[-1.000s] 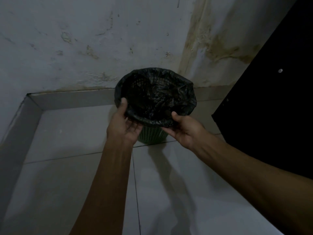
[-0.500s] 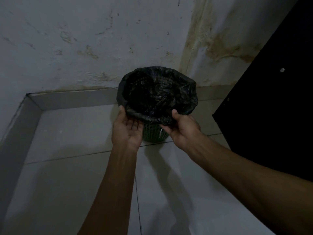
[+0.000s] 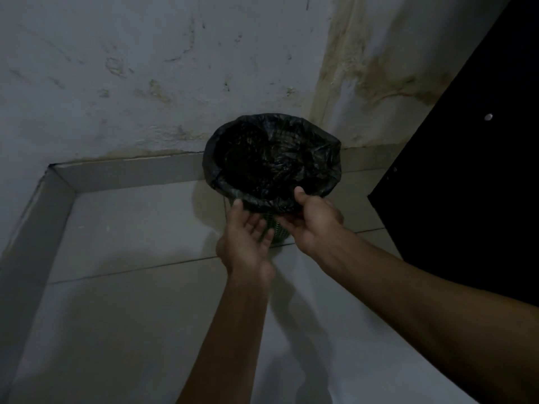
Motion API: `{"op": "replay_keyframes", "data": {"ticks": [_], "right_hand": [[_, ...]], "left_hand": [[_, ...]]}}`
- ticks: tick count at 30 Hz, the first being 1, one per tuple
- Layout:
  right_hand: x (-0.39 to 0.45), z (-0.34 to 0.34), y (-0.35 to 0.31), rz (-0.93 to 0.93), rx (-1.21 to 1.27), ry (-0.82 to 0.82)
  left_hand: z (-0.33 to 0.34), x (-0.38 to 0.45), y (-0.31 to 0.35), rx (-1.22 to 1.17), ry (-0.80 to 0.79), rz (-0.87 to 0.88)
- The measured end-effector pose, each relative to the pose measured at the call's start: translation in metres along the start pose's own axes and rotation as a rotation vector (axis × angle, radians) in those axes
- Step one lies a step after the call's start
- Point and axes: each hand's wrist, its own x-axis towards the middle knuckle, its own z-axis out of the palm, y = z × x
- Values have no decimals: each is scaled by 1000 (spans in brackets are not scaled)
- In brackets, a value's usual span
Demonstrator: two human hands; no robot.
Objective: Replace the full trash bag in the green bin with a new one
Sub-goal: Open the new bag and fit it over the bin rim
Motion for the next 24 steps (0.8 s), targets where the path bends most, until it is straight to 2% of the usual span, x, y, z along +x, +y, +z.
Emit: {"op": "replay_keyframes", "data": {"ticks": [3,8,17,21,24], "right_hand": [[0,0,5,21,-41,6],[1,-2,5,74,-142,-27],[-15,-19,-16,238,-238,-198],[-11,-25,-24,247,-179,-175],[-8,-29,-38,212,-102,-39]], "left_hand": [[9,-2,4,47,-113,-7],[11,12,13,61,-158,-106],[5,22,17,-33,-201,-77],[7,22,18,-83,-200,-79],[8,23,19,-87,-202,-63]]}}
